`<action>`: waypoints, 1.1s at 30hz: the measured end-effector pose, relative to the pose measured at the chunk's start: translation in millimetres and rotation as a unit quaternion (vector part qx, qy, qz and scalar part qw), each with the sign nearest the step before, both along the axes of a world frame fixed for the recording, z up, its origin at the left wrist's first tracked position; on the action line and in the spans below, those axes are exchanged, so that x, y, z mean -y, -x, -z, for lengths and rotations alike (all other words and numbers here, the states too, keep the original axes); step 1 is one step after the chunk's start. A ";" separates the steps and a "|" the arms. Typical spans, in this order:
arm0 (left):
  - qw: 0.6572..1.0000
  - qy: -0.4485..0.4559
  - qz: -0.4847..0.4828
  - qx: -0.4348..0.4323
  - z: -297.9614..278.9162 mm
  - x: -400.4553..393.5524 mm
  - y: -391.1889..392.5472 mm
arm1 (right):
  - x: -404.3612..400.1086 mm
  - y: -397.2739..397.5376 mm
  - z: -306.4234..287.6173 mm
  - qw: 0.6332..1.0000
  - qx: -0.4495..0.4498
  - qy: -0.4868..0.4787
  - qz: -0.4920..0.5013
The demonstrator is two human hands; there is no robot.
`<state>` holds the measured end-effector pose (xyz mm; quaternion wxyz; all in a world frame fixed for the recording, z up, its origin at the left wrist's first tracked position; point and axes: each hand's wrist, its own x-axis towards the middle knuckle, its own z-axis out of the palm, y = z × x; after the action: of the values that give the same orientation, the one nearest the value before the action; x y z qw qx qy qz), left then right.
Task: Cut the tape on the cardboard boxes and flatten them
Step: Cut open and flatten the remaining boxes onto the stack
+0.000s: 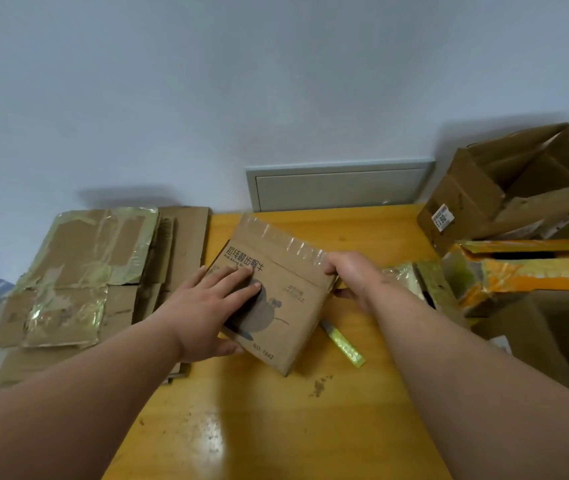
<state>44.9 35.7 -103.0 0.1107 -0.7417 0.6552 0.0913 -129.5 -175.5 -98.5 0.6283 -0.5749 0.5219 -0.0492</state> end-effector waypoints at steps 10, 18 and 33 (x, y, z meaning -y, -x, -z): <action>0.989 -0.078 -0.111 -0.063 41.8 20.1 9.7 | -8.2 3.7 49.9 0.978 -0.025 0.201 0.056; 0.981 -0.069 -0.165 -0.076 43.7 40.7 15.5 | -25.8 38.4 95.1 0.950 -0.178 0.232 -0.108; 0.981 -0.087 -0.171 -0.038 44.5 55.1 23.4 | -30.9 56.7 116.3 0.919 -0.260 0.227 -0.189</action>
<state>21.5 -19.4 -147.5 0.1328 -0.8263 0.5119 0.1936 -186.2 -144.7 -214.8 0.3209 -0.7823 0.5236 0.1046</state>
